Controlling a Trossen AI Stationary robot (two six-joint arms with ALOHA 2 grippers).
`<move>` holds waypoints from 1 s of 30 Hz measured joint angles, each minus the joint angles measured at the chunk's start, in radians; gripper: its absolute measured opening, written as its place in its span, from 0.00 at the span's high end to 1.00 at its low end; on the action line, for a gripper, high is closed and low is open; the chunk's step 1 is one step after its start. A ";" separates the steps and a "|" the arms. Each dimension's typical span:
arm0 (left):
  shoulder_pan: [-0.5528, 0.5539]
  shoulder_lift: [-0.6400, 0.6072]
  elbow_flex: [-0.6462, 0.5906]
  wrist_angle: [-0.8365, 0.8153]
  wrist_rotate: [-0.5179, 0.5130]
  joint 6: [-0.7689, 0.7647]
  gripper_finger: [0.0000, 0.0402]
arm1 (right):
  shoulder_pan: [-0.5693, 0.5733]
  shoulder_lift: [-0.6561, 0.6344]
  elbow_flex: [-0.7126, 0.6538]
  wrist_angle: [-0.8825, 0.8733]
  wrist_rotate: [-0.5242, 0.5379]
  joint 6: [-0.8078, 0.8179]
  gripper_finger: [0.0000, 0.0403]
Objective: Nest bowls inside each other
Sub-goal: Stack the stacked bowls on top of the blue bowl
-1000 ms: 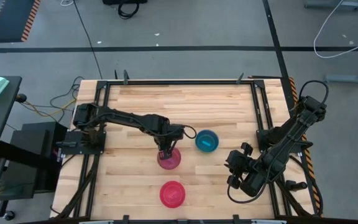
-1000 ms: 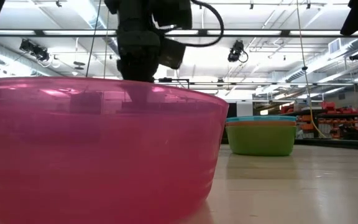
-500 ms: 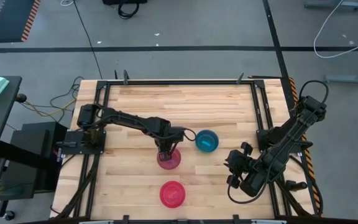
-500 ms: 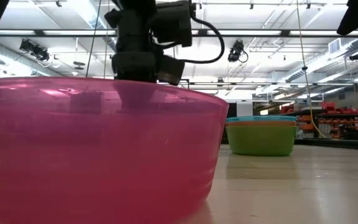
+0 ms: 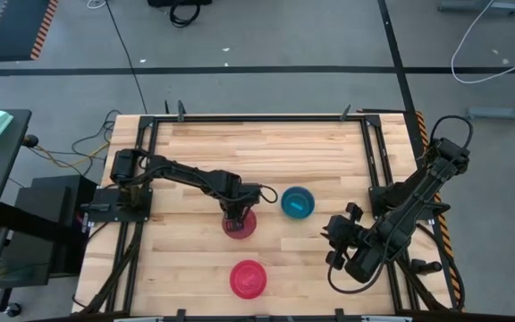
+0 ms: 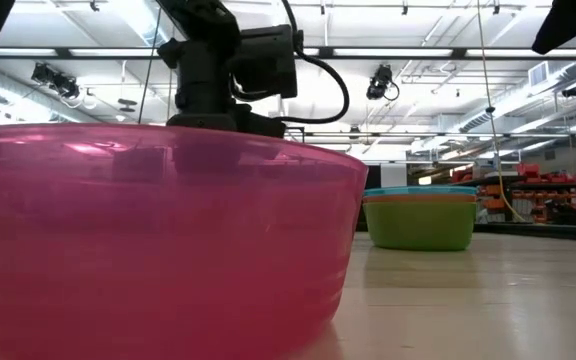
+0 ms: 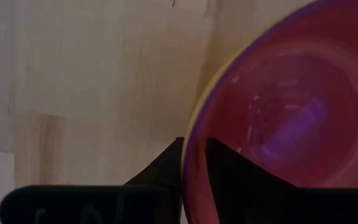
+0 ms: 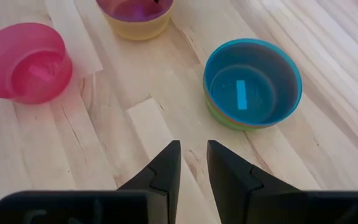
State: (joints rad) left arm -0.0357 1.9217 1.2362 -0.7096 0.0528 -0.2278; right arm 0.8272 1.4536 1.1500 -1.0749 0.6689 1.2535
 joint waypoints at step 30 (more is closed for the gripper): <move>0.026 -0.104 0.020 0.008 -0.007 0.030 0.97 | 0.000 0.001 -0.042 0.003 0.042 -0.018 0.78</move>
State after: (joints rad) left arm -0.0099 1.8176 1.2564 -0.7016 0.0458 -0.1978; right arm 0.8268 1.4544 1.1082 -1.0722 0.7104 1.2358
